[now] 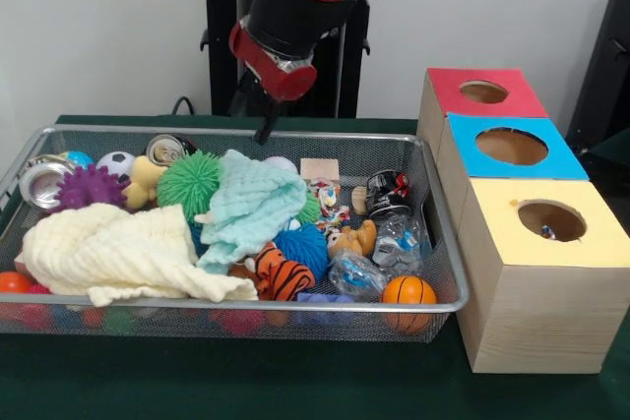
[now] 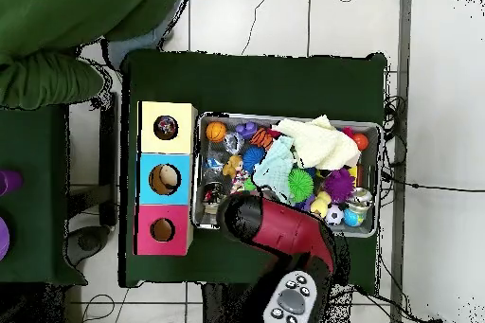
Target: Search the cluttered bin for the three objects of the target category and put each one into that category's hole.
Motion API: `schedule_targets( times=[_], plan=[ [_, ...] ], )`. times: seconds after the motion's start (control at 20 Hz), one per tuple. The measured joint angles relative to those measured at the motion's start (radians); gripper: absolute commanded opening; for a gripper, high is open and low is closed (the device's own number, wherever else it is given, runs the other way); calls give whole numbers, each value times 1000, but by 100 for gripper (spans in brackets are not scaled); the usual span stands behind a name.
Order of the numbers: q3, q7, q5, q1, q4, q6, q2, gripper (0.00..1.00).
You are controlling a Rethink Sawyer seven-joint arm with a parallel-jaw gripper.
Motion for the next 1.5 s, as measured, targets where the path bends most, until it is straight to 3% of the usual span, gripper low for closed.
schedule_targets(
  times=[0.3,0.5,0.55,0.65,0.85,1.1,1.45,1.5],
  plan=[
    [-28,0,-230,45,-10,2,0,100],
    [-52,0,-335,60,-17,3,-24,100],
    [-58,0,-361,62,-20,4,-31,0],
    [-80,0,-389,69,-37,31,-24,0],
    [-65,0,-378,50,-61,190,-58,0],
    [40,0,-273,-33,-50,341,-153,0],
    [191,0,-127,-133,0,285,-234,0],
    [250,-1,-85,-169,21,234,-249,0]
  ],
)
